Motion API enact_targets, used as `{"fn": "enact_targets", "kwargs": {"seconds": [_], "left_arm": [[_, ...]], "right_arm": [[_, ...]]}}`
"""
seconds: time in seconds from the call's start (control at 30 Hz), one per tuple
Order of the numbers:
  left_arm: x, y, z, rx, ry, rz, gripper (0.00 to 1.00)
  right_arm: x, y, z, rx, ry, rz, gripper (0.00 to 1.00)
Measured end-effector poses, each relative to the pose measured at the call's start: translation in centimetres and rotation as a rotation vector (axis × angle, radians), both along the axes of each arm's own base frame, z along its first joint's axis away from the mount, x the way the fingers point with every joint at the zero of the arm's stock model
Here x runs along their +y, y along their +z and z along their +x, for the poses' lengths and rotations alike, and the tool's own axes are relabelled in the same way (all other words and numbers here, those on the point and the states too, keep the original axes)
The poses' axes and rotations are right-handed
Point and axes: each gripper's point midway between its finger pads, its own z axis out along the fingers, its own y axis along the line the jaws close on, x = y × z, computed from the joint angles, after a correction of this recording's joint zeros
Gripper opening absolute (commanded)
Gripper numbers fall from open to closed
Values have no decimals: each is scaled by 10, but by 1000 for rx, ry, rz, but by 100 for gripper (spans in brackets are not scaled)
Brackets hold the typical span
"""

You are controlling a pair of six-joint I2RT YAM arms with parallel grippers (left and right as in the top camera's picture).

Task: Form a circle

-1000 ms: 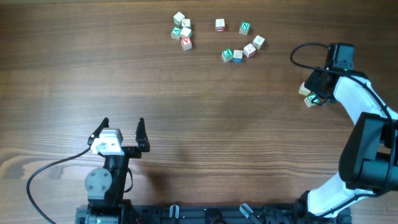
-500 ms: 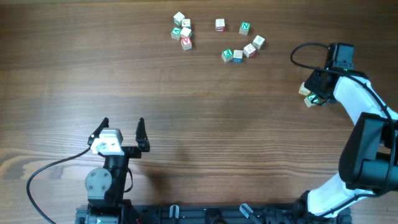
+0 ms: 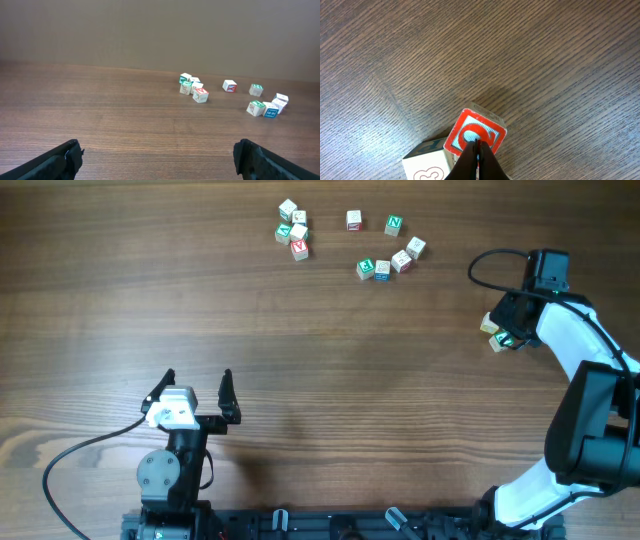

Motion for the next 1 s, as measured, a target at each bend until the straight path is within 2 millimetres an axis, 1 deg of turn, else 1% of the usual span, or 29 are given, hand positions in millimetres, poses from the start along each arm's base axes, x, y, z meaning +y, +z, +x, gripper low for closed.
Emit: {"fn": "enact_targets", "kwargs": {"seconds": [1.0], "left_arm": [[0,0,0,0,0,0,100]], "right_arm": [[-2,1,-1,1,-15,-7,4]]}}
